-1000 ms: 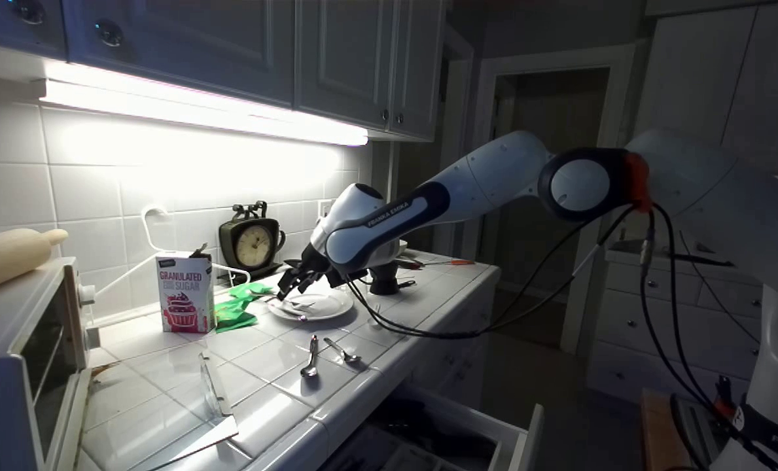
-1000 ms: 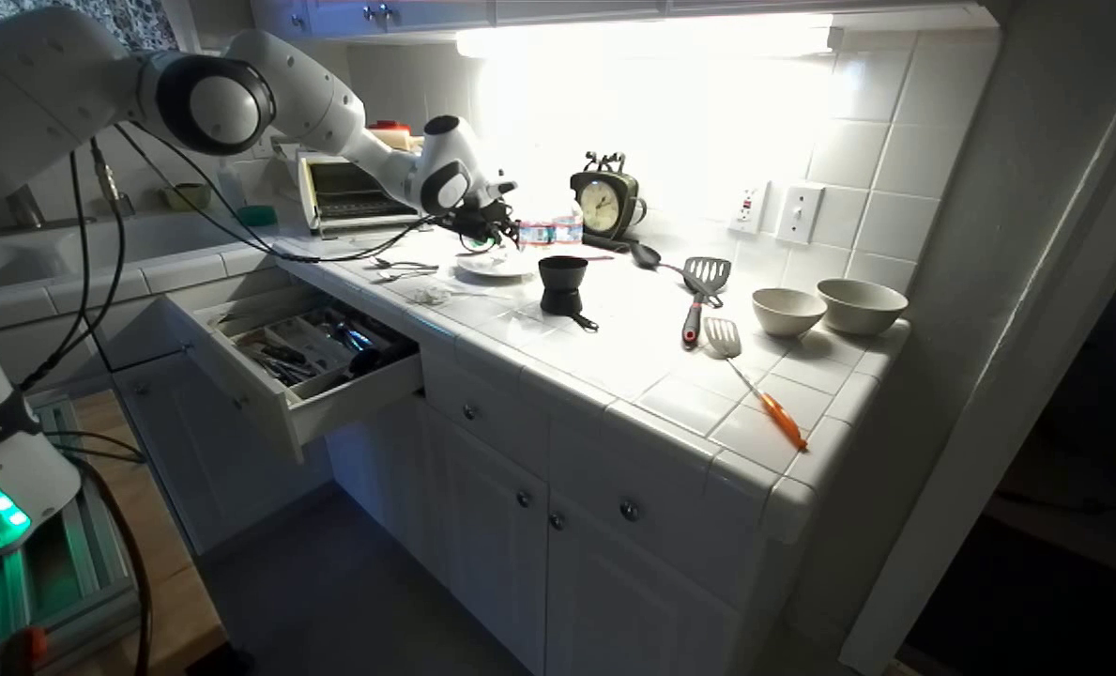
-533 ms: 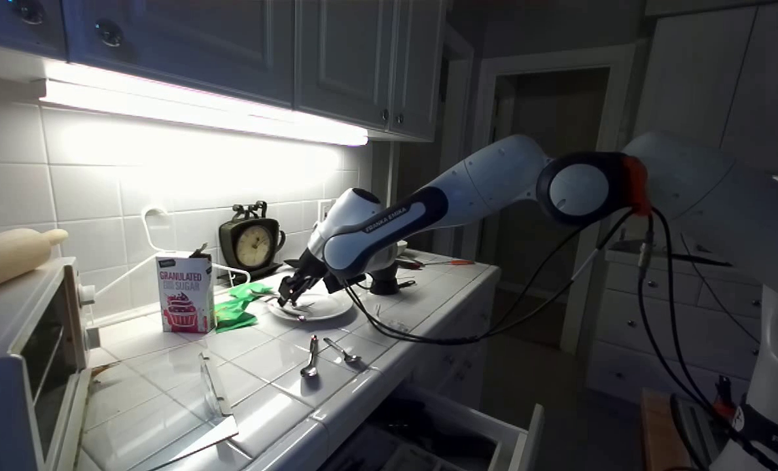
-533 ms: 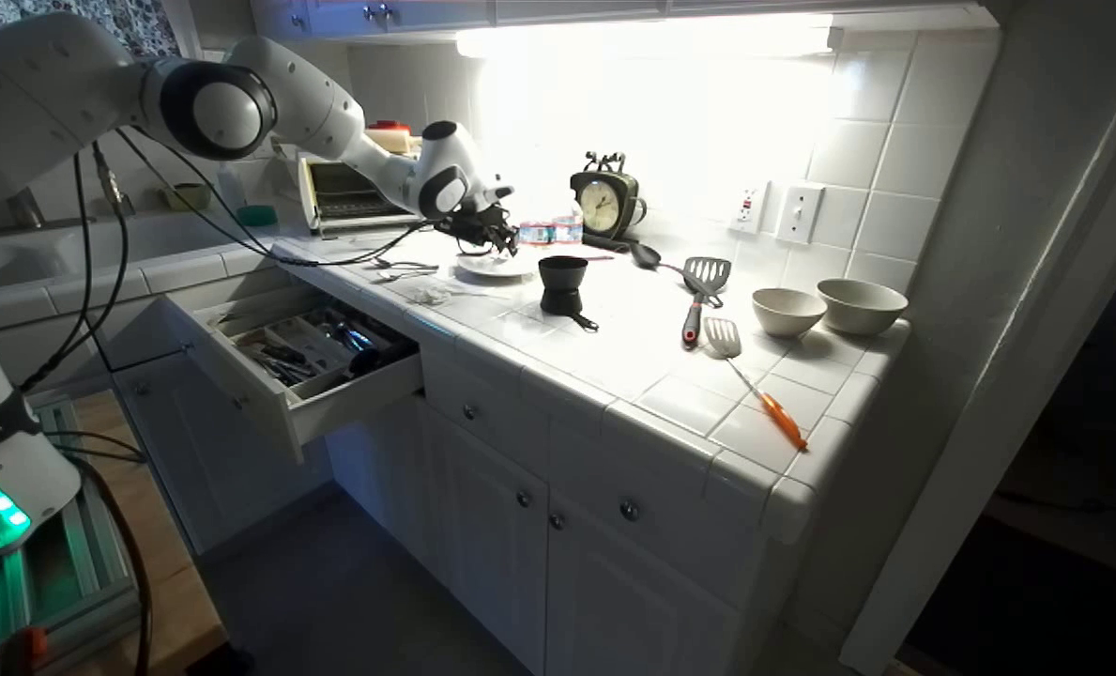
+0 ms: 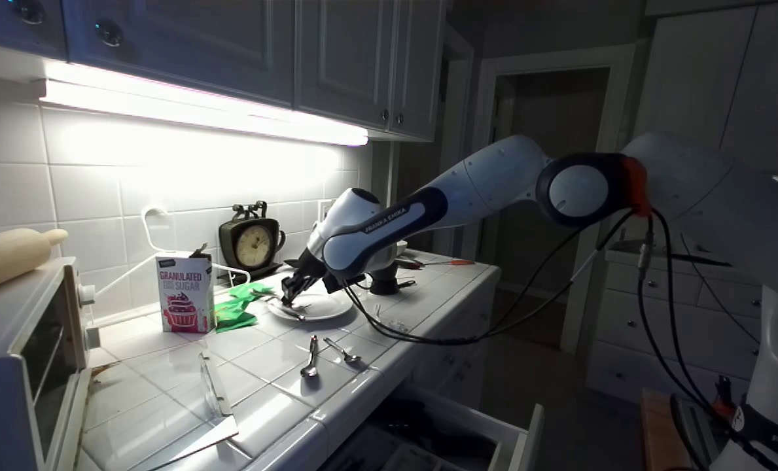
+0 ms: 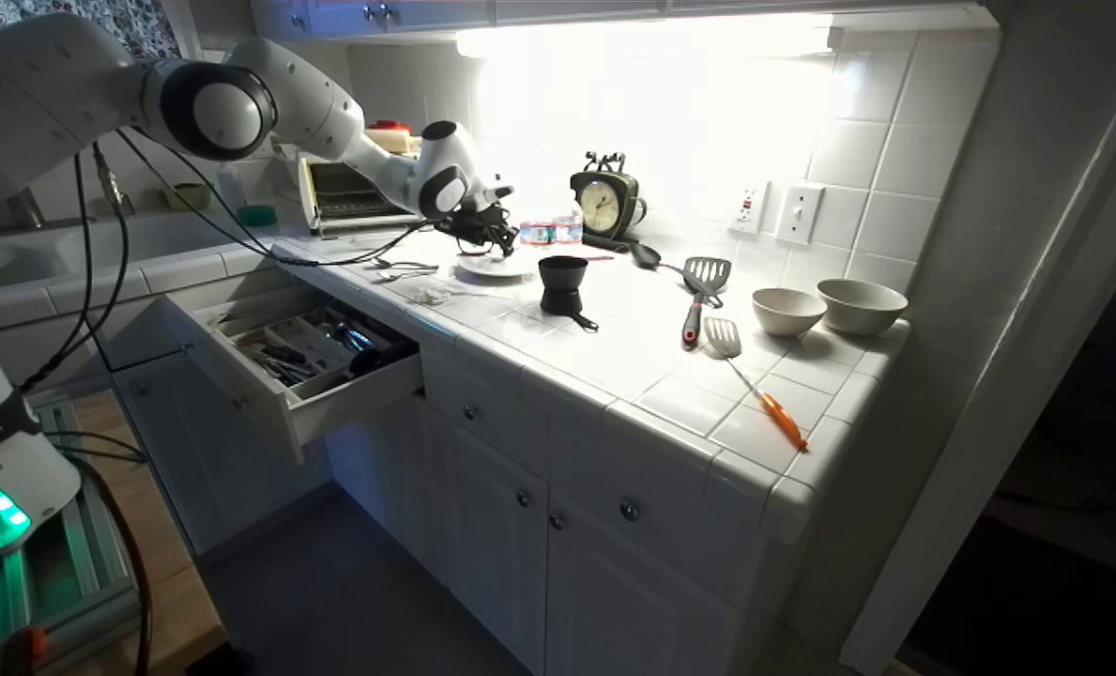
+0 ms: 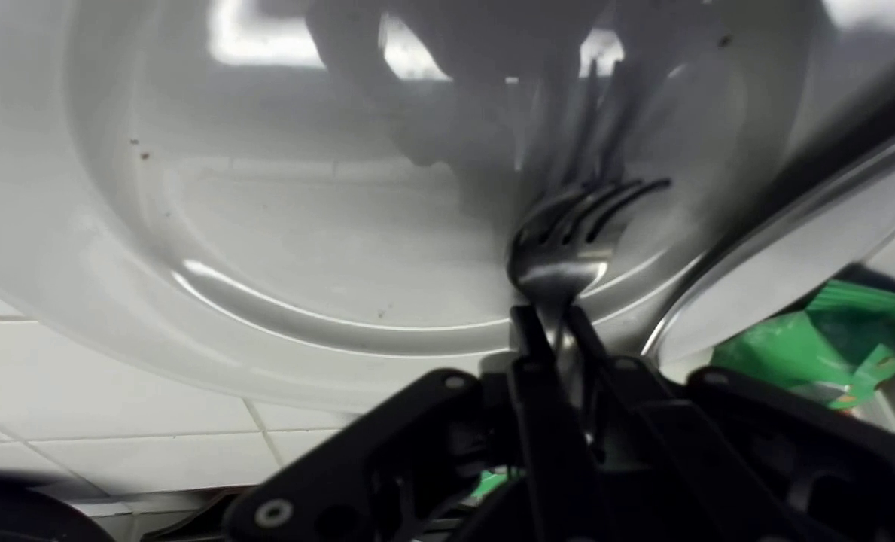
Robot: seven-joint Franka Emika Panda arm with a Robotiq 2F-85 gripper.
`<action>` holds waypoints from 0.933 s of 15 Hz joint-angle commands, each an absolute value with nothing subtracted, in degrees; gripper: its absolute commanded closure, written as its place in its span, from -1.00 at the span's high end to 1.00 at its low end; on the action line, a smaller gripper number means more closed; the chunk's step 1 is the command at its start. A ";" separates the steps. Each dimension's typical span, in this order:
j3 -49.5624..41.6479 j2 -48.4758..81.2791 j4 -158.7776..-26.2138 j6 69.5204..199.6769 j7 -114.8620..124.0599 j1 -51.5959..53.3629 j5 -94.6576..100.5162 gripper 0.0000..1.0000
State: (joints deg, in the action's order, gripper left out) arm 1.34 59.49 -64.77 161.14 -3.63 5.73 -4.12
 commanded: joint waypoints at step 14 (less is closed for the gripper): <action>-0.08 44.93 -78.28 156.03 2.67 6.68 -3.15 -0.95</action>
